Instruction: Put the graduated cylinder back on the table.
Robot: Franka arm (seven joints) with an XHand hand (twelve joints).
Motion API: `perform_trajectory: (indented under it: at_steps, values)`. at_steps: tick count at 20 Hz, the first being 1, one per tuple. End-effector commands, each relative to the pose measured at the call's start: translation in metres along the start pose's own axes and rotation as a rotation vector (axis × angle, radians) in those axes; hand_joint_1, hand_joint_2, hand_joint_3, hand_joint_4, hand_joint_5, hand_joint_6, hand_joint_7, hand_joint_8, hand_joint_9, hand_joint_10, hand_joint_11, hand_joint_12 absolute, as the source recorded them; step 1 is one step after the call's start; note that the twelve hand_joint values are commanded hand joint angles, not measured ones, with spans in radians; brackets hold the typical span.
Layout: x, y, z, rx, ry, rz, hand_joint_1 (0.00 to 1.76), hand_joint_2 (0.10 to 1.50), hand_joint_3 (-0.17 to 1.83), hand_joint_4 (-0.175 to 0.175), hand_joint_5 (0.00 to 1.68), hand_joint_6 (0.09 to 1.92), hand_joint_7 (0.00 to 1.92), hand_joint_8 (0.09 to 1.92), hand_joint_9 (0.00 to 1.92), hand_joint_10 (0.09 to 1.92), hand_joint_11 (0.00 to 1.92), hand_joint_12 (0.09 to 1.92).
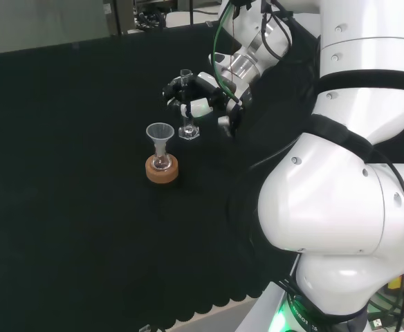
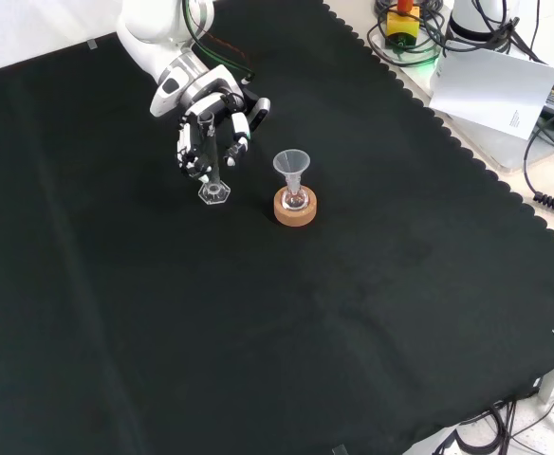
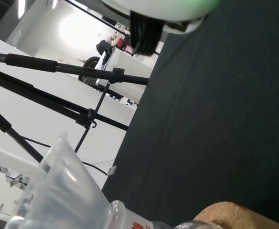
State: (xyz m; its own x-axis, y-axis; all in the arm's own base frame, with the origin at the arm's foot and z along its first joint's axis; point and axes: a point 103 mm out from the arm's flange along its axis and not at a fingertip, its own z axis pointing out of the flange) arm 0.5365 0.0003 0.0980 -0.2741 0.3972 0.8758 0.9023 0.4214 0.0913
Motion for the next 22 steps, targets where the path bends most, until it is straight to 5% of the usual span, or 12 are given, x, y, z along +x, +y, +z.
perform_trajectory:
  at_steps: [1,9,14,22]
  values:
    - [0.003,0.003,-0.009,-0.011,-0.01,0.004,1.14,0.66,0.73,-0.067,0.75,0.67,0.63,0.65,0.97,0.32,0.74,1.13]
    - [0.003,0.001,-0.031,-0.015,-0.029,0.017,1.09,0.64,0.72,-0.053,0.68,0.67,0.56,0.66,0.86,0.38,0.6,1.22]
    - [0.003,0.004,-0.039,-0.019,-0.039,0.035,1.04,0.62,0.7,-0.058,0.5,0.63,0.46,0.68,0.72,0.5,0.48,1.28]
    - [0.009,-0.006,-0.06,-0.047,-0.093,0.043,0.92,0.59,0.61,-0.068,0.3,0.24,0.2,0.7,0.43,0.67,0.27,1.37]
